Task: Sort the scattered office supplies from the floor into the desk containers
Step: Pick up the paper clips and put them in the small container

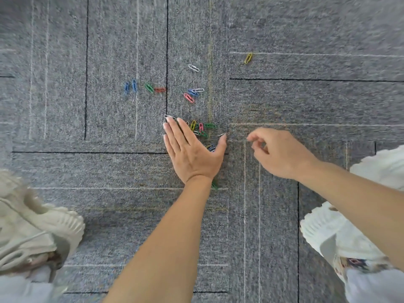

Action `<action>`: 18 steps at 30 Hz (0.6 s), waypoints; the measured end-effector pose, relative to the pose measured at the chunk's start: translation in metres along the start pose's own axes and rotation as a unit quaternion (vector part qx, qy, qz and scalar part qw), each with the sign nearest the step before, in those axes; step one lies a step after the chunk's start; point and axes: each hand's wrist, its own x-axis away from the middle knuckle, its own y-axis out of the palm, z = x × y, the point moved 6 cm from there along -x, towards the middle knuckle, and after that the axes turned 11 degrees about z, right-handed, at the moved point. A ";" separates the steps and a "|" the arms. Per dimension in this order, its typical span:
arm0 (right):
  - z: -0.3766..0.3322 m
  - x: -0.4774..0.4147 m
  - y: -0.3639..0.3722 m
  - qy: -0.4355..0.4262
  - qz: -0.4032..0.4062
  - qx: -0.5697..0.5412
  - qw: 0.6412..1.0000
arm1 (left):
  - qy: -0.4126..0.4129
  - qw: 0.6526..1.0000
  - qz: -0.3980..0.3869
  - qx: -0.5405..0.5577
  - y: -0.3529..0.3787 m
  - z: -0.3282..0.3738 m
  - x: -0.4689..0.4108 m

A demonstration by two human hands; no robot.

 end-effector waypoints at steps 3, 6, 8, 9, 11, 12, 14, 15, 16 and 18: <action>0.011 0.008 -0.004 0.011 -0.008 -0.019 1.000 | 0.122 0.992 0.001 0.037 0.002 0.009 0.008; 0.023 0.009 -0.005 0.008 -0.003 -0.023 1.000 | 0.284 0.953 -0.038 0.103 0.004 0.020 0.026; 0.030 0.010 -0.003 0.009 -0.013 -0.022 1.000 | 0.316 0.939 -0.050 0.124 0.002 0.017 0.034; 0.033 0.011 -0.002 0.014 -0.019 -0.023 0.999 | 0.331 0.933 -0.058 0.128 0.000 0.014 0.039; 0.036 0.012 -0.003 0.019 -0.031 -0.019 0.999 | 0.369 0.920 -0.071 0.110 -0.005 0.007 0.052; 0.036 0.012 -0.003 0.020 -0.036 -0.015 0.999 | 0.376 0.920 -0.070 0.084 -0.006 0.003 0.056; 0.037 0.013 -0.004 0.020 -0.042 -0.014 0.999 | 0.334 0.941 -0.053 0.010 -0.005 -0.009 0.060; 0.038 0.013 -0.005 0.021 -0.041 -0.016 0.999 | 0.298 0.953 -0.048 -0.025 -0.003 -0.013 0.059; 0.039 0.013 -0.005 0.022 -0.038 -0.018 0.999 | 0.269 0.960 -0.048 -0.053 0.000 -0.015 0.058; 0.039 0.013 -0.005 0.020 -0.030 -0.021 0.999 | 0.254 0.963 -0.050 -0.075 0.005 -0.010 0.056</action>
